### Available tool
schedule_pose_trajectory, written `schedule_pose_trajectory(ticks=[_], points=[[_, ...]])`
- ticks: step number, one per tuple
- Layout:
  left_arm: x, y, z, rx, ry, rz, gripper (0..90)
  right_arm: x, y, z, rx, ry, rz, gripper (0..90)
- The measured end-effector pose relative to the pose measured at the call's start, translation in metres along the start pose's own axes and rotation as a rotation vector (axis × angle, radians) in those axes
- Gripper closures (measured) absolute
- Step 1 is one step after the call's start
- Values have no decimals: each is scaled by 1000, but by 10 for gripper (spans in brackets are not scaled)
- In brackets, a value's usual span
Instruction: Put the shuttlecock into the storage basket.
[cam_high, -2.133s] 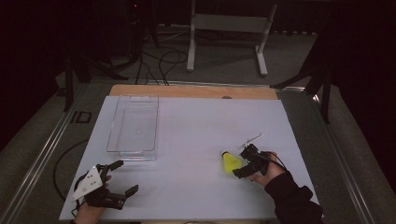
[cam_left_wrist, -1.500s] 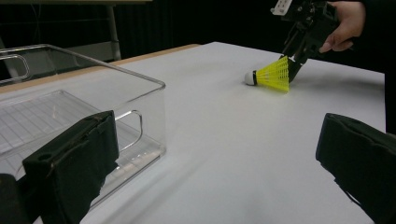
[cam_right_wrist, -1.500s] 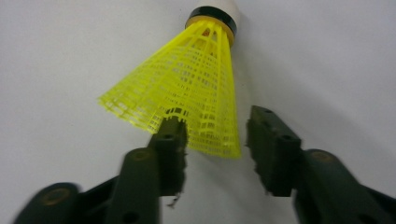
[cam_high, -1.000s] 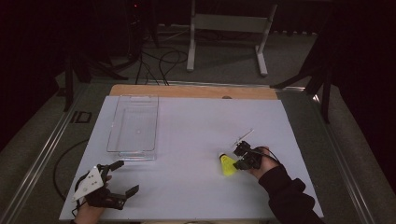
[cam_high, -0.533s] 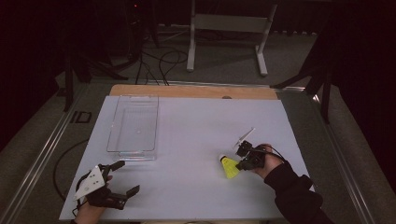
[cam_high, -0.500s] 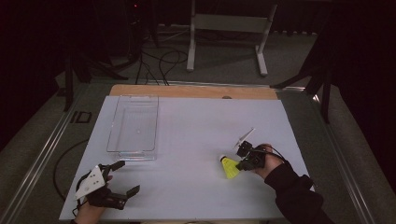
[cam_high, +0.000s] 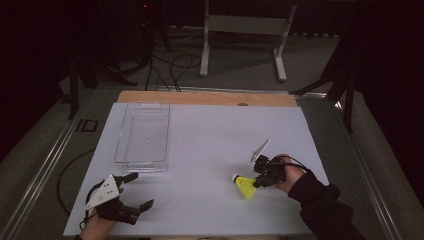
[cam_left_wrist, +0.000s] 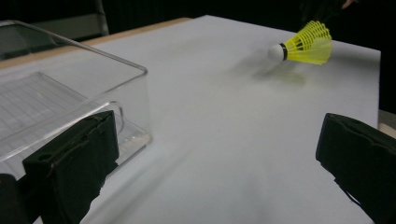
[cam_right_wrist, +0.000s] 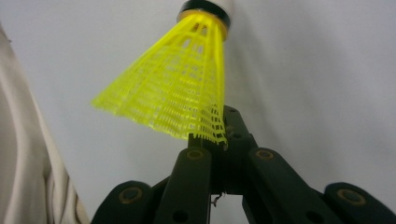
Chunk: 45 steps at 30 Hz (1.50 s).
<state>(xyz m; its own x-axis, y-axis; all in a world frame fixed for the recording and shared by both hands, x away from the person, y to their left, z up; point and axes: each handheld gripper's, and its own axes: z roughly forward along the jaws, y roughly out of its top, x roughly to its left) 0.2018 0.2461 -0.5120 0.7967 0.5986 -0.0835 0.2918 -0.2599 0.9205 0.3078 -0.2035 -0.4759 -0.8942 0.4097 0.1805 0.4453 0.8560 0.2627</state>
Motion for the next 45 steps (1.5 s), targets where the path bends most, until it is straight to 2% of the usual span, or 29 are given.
schedule_pose_trajectory(ticks=[1,2,6,7,11,13,15,16,17,21,26,29,30,33,35,36,37,42,43,45], points=[[0,0,0,0,0,0,0,0,1,0,6,2,-11,900],[-1,7,2,31,-18,-5,0,2,3,0,12,21,-31,900],[-2,19,3,73,-51,15,0,4,7,-2,21,36,-83,900],[-2,22,3,85,-54,22,1,5,9,-3,24,53,-82,900],[0,36,2,103,-71,22,0,9,14,-8,25,50,-122,900],[0,43,2,111,-77,36,0,11,16,-11,33,60,-141,900],[0,49,3,116,-87,50,0,12,19,-14,21,67,-161,900],[-1,52,4,117,-96,53,0,13,20,-15,21,55,-177,900],[-1,55,5,121,-104,59,0,13,22,-16,9,67,-184,900],[-5,66,12,150,-147,80,0,16,26,-19,1,83,-243,900],[-10,78,24,178,-210,129,0,23,30,-20,1,101,-304,900],[-13,86,33,205,-250,146,0,26,32,-19,-6,103,-363,900],[-14,88,36,215,-264,147,0,27,33,-19,-10,97,-386,900],[-16,92,42,233,-285,155,0,30,34,-18,-3,96,-406,900],[-18,97,49,271,-316,150,0,32,35,-17,-2,90,-438,900],[-18,97,49,271,-316,150,0,32,35,-17,-2,90,-438,900],[-18,100,51,297,-341,156,0,32,35,-17,-2,93,-438,900],[-21,112,56,356,-394,193,0,34,36,-18,5,95,-451,900],[-21,112,56,356,-394,193,0,34,36,-18,5,95,-451,900],[-22,123,62,374,-427,221,0,36,36,-18,2,107,-452,900]])
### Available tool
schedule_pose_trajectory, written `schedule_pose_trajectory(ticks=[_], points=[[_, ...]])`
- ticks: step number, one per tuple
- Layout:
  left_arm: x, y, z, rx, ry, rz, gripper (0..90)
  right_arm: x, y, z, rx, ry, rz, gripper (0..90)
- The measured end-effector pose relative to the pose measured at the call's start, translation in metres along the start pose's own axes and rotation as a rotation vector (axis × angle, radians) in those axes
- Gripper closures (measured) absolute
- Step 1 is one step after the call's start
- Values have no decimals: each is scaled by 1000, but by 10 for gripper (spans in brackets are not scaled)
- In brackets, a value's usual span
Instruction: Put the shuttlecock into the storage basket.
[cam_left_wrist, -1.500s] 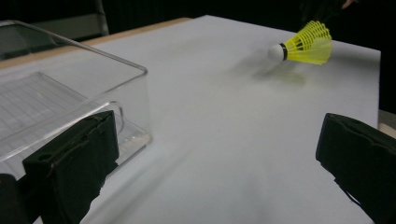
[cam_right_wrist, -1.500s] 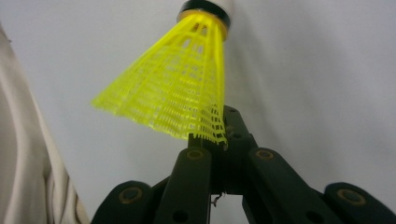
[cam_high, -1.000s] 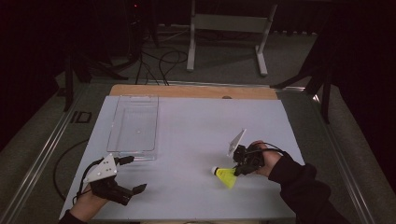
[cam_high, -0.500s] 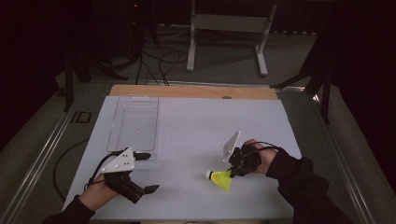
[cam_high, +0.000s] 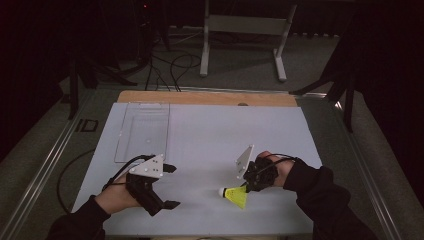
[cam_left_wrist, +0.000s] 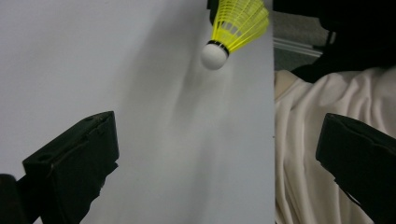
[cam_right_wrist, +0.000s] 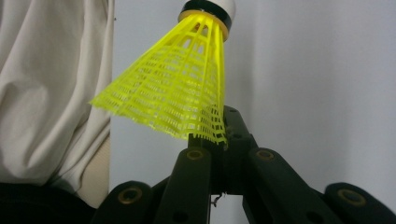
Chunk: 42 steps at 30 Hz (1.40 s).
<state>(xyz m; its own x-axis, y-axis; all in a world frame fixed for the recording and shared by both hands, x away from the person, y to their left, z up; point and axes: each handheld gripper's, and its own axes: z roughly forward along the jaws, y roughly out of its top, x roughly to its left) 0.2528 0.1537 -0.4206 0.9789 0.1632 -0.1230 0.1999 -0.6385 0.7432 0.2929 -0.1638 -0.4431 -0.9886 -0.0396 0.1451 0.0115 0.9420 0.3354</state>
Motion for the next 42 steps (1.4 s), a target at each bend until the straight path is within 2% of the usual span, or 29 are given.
schedule_pose_trajectory(ticks=[9,15,21,28,32,36,42], points=[[4,36,13,55,-64,119,0,1,4,0,4,16,-18,900],[5,52,31,100,-79,198,1,3,8,0,-1,21,-22,900],[4,59,49,123,-107,220,26,3,11,-2,-1,30,-30,900],[7,60,69,175,-158,229,84,4,13,-3,-4,35,-32,900],[6,60,78,189,-154,259,150,4,14,-3,-8,42,-34,900],[4,57,88,207,-164,264,239,4,14,-4,-12,43,-40,900],[4,55,99,205,-177,273,399,4,13,-4,-14,43,-33,900]])
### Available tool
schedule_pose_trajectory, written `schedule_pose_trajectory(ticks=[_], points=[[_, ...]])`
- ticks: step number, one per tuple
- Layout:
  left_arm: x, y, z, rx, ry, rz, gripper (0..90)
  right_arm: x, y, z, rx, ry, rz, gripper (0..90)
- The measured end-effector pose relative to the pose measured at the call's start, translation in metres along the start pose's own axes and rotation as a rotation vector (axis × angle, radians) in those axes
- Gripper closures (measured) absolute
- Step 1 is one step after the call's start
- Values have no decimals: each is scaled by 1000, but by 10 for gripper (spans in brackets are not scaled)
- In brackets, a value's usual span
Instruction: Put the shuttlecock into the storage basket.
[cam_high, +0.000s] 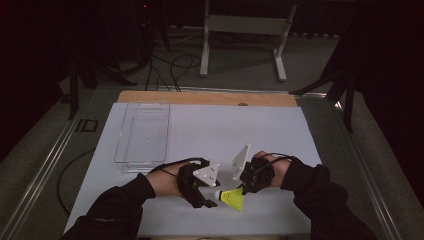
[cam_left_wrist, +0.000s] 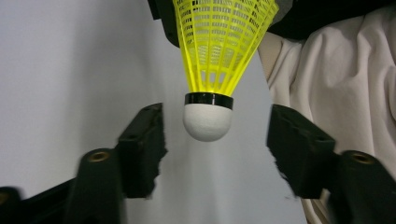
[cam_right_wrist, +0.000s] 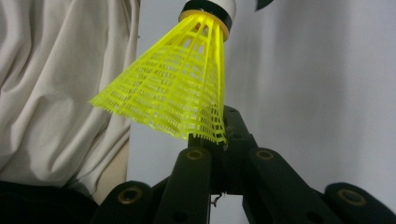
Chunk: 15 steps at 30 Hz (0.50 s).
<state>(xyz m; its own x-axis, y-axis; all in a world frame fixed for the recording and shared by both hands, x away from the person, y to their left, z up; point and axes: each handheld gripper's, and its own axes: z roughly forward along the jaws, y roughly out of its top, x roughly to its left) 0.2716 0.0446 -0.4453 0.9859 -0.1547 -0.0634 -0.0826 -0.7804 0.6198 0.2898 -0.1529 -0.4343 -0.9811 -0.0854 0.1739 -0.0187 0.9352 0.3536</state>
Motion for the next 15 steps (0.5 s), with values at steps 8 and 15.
schedule_pose_trajectory(ticks=[8,15], points=[[2,1,8,0,-7,9,563,1,0,-1,-6,-2,1,900],[2,4,10,23,-19,23,642,1,1,-1,-3,0,1,900]])
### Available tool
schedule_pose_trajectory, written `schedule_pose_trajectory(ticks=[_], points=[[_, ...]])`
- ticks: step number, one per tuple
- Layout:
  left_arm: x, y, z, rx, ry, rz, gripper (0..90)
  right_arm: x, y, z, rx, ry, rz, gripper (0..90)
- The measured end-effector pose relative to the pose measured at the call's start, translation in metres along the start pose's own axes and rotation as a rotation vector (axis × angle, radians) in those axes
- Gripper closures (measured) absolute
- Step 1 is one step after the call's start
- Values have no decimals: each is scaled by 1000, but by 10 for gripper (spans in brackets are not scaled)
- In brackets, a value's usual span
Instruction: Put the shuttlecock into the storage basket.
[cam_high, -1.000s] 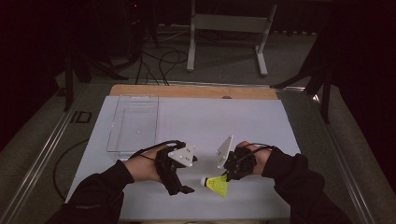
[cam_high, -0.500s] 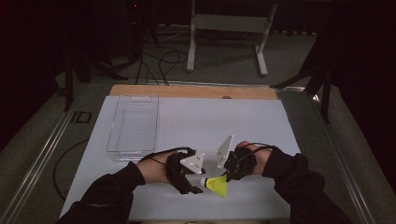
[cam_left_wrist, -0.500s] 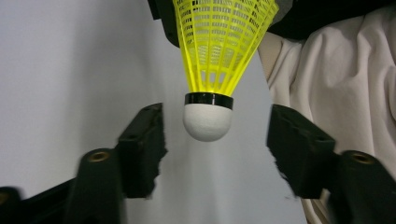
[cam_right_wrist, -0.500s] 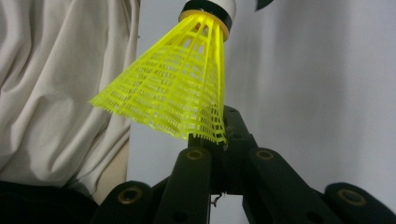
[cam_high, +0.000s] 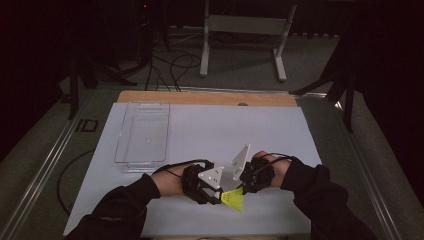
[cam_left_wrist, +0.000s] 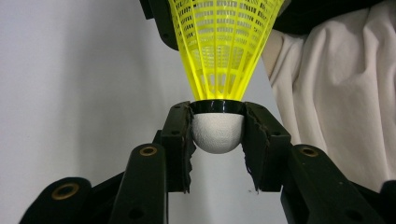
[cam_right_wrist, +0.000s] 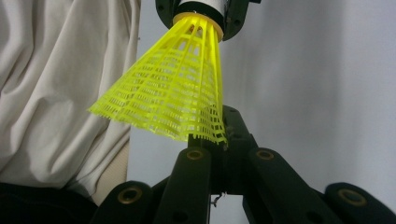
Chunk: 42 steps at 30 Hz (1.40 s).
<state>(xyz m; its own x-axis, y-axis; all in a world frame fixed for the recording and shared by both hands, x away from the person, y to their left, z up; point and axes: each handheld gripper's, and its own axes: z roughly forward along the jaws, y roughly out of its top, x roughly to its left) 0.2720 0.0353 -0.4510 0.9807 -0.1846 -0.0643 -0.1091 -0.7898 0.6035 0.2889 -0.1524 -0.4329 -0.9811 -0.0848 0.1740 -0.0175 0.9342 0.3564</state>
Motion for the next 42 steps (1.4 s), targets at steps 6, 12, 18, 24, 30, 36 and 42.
schedule_pose_trajectory(ticks=[6,12,18,24,30,36,42], points=[[2,0,1,15,-11,7,652,0,1,1,4,-2,6,900],[4,1,-1,34,-25,3,654,4,3,2,7,-37,17,821],[4,0,-1,51,-48,-1,654,4,2,4,-15,-67,25,558],[5,-5,-6,75,-51,-35,655,1,-3,6,-29,-88,81,383],[9,-10,-16,102,-56,-119,655,1,-10,3,-52,-89,131,129],[12,-17,-31,105,-37,-206,654,-2,-23,-3,-119,-121,196,117],[13,-20,-47,109,-10,-255,654,0,-34,-11,-203,-197,229,106]])
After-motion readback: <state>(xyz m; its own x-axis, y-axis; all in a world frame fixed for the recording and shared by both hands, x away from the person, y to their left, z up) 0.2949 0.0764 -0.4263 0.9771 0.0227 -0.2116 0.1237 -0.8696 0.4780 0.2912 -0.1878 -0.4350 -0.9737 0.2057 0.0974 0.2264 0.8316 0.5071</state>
